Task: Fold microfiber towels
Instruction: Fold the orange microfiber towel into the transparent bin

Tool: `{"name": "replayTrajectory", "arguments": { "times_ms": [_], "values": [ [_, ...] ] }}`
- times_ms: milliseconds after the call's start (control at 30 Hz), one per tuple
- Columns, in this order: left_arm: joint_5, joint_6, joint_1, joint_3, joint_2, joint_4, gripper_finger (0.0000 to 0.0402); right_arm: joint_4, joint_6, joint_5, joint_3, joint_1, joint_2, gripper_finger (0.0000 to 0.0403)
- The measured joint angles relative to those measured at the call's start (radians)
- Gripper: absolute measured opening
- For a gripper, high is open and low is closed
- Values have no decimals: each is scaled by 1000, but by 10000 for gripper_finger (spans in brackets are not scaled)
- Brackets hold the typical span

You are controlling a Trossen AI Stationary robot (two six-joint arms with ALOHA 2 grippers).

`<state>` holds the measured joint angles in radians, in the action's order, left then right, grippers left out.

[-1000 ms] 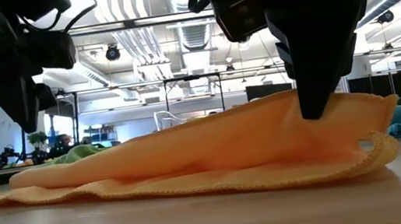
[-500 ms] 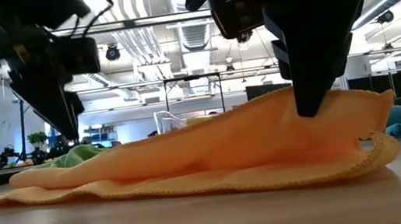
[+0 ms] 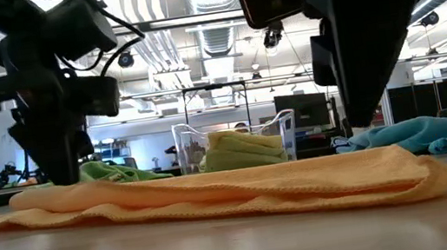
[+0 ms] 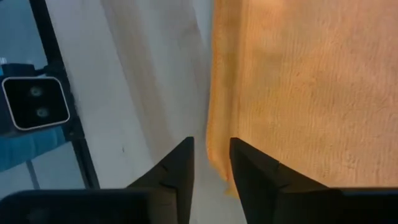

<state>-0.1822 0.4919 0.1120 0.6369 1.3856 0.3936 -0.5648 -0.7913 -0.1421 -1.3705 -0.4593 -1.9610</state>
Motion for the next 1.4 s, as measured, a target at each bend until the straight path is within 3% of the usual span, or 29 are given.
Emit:
{"name": "replayTrajectory", "arguments": {
  "times_ms": [233,400,567,633,833,933,1167,1400],
  "values": [
    [-86,2,5,5,-56,113,113,-3,-20,4,0,-4,0,118],
    [-221,2,17,5,-110,198,113,-6,-20,8,0,-3,0,119],
    [-235,2,25,6,-164,192,113,-7,-40,12,0,6,1,114],
    [-203,4,25,8,-183,190,113,-8,-41,12,0,12,5,111],
    [78,77,24,10,-191,183,113,-58,-11,20,0,45,37,102],
    [151,79,24,5,-159,175,113,-96,4,77,0,60,62,99],
    [158,80,25,0,-76,103,113,-173,11,193,0,82,103,99],
    [157,81,25,0,2,68,113,-70,-14,223,102,118,94,97]
  ]
}}
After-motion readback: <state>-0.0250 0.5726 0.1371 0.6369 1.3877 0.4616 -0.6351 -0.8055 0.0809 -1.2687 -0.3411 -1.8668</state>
